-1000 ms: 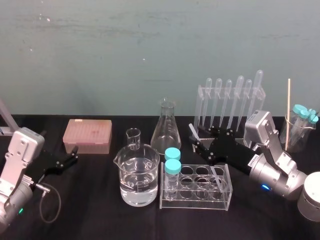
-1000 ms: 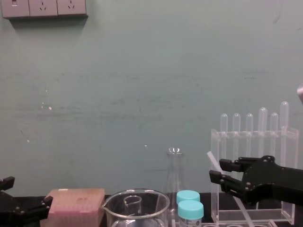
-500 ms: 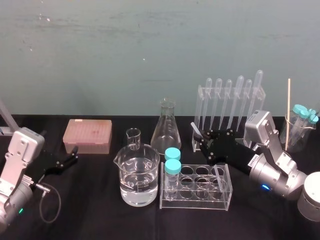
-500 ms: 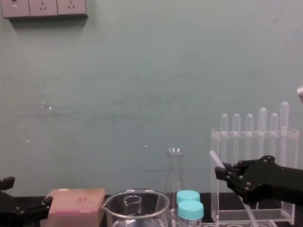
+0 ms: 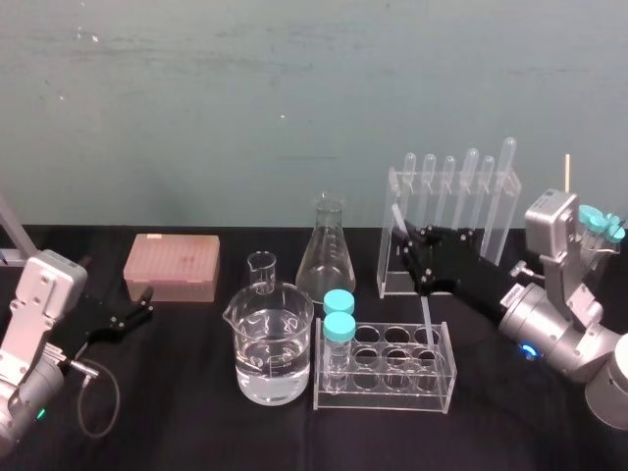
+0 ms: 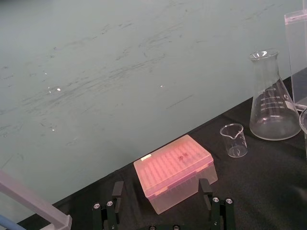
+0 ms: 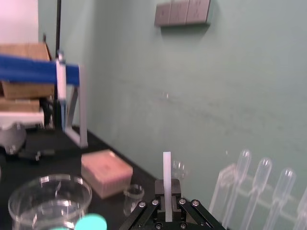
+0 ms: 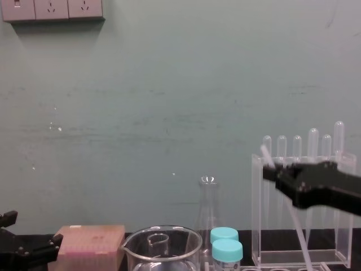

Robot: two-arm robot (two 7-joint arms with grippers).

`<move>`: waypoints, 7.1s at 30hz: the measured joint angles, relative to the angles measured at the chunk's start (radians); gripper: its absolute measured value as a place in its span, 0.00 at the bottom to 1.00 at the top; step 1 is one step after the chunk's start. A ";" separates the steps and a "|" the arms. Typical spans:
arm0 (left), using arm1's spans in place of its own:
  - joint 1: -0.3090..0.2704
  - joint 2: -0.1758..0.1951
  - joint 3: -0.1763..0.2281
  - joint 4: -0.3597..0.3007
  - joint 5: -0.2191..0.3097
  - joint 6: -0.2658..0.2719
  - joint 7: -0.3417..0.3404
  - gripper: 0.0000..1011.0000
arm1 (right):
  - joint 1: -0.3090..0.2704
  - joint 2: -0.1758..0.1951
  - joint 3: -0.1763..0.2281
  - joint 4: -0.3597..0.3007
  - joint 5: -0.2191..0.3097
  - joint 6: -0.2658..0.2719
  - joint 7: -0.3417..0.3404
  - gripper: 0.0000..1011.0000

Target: Pick up the stirring rod with one hand, then place it down.

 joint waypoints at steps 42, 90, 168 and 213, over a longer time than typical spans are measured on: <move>0.000 0.000 0.000 0.000 0.000 0.000 0.000 0.99 | -0.001 -0.022 0.070 0.029 0.168 -0.217 0.140 0.07; 0.000 0.000 0.000 0.000 0.000 0.000 0.000 0.99 | 0.000 -0.023 0.070 0.026 0.168 -0.221 0.140 0.07; 0.000 0.000 0.000 0.000 0.000 0.000 0.000 0.99 | -0.021 -0.002 0.058 -0.007 0.182 -0.199 0.167 0.07; 0.000 0.000 0.000 0.000 0.000 0.000 0.000 0.99 | 0.074 -0.024 -0.038 0.244 0.197 -0.116 0.259 0.07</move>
